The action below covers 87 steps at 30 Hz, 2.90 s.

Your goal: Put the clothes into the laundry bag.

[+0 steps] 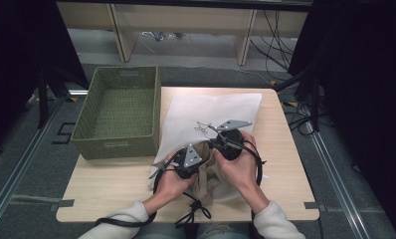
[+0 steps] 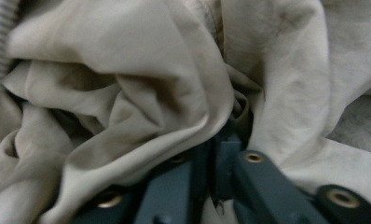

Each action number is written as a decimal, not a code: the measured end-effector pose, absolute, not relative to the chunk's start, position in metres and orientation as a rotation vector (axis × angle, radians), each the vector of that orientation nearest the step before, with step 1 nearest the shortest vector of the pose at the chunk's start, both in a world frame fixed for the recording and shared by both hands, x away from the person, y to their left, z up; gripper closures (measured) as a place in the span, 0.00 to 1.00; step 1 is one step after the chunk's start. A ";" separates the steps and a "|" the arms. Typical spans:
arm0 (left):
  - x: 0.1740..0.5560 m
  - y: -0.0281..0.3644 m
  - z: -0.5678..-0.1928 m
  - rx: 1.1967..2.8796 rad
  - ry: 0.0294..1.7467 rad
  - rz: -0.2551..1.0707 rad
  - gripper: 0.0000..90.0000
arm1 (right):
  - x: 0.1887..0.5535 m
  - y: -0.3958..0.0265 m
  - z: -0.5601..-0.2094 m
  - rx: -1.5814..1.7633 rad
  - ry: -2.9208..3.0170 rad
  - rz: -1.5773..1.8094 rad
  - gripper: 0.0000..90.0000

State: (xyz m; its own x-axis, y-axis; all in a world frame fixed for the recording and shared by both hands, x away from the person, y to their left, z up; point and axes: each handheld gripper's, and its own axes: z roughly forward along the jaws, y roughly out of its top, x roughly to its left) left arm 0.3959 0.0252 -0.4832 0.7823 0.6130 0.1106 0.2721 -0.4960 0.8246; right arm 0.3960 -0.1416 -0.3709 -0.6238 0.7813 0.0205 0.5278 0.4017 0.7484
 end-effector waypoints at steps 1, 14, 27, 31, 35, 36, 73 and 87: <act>0.395 0.027 -0.480 2.105 0.655 0.506 0.89 | 0.396 -0.142 -0.370 1.162 2.330 1.058 0.98; 0.347 0.062 -0.442 2.096 0.666 0.417 0.46 | 0.395 -0.142 -0.370 1.162 2.328 1.051 0.98; 0.310 0.035 -0.464 2.259 0.451 0.375 0.26 | 0.394 -0.140 -0.370 1.148 2.328 1.042 0.98; 0.313 0.025 -0.473 2.293 0.435 0.399 0.24 | 0.393 -0.139 -0.370 1.185 2.328 1.044 0.98; 0.320 0.020 -0.484 2.339 0.437 0.391 0.28 | 0.394 -0.140 -0.371 1.156 2.339 1.033 0.98; 0.321 0.019 -0.485 2.342 0.441 0.378 0.34 | 0.394 -0.140 -0.371 1.154 2.345 1.033 0.98; 0.397 -0.006 -0.483 2.024 0.622 0.600 0.72 | 0.388 -0.142 -0.357 1.105 2.304 1.156 0.98; 0.353 0.028 -0.451 2.043 0.533 0.501 0.42 | 0.391 -0.145 -0.361 1.220 2.314 1.091 0.98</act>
State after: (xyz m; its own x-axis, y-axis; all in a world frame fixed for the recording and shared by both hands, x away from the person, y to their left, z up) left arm 0.3526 0.0283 -0.4513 0.8224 0.5521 0.1373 0.1708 -0.4697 0.8661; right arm 0.3907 -0.1455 -0.3612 -0.5912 0.8028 0.0770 0.5704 0.3487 0.7437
